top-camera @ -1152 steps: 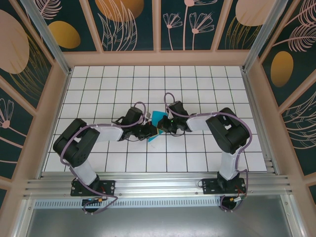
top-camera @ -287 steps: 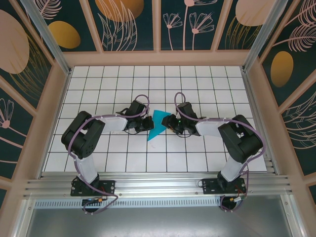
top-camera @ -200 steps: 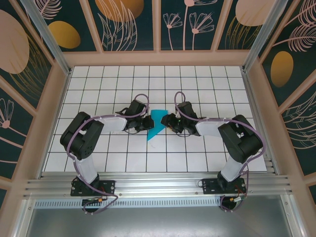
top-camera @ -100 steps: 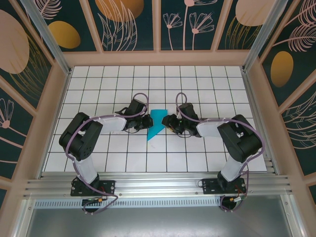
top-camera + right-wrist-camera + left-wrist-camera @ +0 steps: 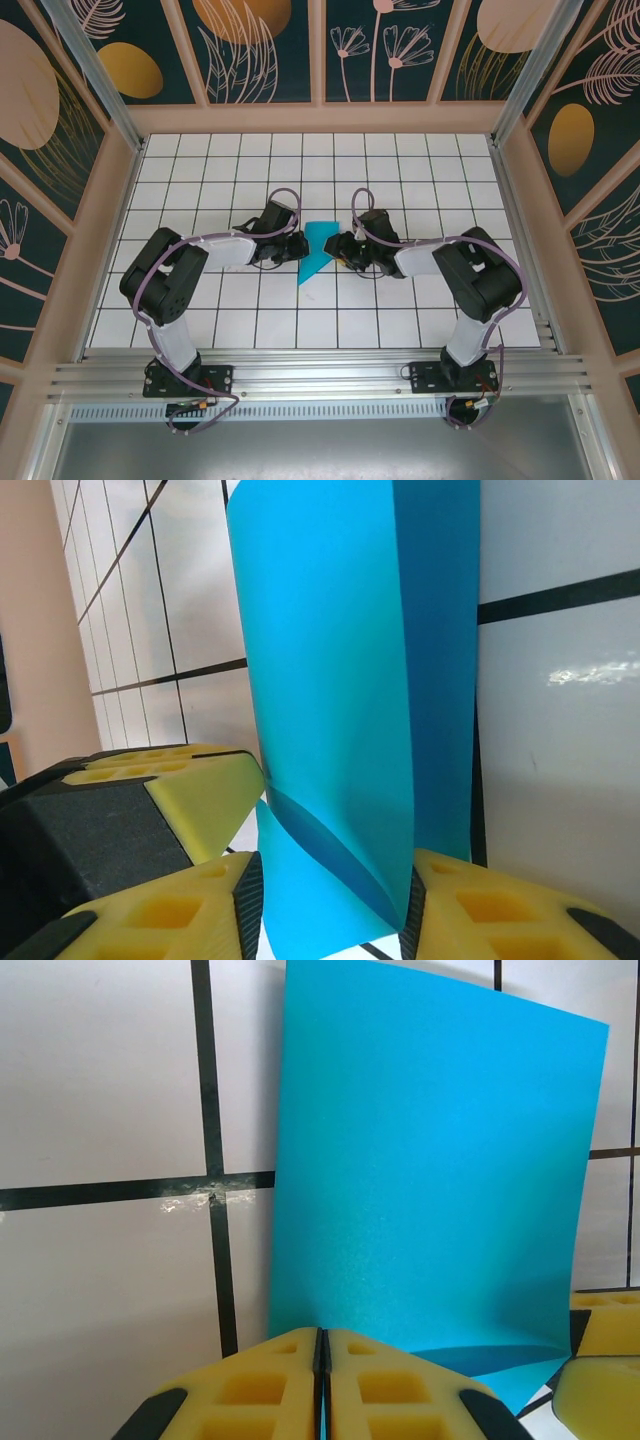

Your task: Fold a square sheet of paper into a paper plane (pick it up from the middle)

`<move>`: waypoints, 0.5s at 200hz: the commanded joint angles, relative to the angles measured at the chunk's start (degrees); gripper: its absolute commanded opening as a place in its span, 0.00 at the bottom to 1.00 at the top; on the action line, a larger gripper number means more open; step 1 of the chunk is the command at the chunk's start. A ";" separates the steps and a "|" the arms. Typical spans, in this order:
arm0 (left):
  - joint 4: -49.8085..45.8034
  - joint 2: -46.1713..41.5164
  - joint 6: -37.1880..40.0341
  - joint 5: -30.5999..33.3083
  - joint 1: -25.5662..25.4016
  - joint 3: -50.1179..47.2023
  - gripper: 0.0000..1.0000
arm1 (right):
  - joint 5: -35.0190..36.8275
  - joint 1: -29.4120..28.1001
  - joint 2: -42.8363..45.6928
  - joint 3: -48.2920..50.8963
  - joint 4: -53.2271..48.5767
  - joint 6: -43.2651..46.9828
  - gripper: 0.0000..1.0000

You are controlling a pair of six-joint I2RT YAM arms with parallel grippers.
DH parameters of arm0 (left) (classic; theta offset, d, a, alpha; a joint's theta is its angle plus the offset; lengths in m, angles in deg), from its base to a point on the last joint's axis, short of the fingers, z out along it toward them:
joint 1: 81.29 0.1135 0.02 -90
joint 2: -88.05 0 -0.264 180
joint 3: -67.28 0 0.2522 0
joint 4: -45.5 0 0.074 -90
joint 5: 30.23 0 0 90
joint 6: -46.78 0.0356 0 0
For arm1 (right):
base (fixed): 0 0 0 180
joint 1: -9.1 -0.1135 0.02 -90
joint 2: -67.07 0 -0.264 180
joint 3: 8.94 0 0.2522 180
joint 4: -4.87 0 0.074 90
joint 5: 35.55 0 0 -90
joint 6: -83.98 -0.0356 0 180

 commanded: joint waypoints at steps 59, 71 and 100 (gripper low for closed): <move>-1.41 2.05 0.95 0.42 0.35 1.61 0.13 | -3.94 -0.62 -3.21 -5.20 -0.02 9.45 0.37; -1.33 2.32 0.91 0.29 0.35 1.71 0.12 | -4.74 -0.62 -3.93 -6.03 -0.55 10.61 0.38; -1.13 3.06 0.95 0.16 0.36 1.77 0.12 | -5.27 -0.60 -4.96 -7.94 -2.69 13.98 0.37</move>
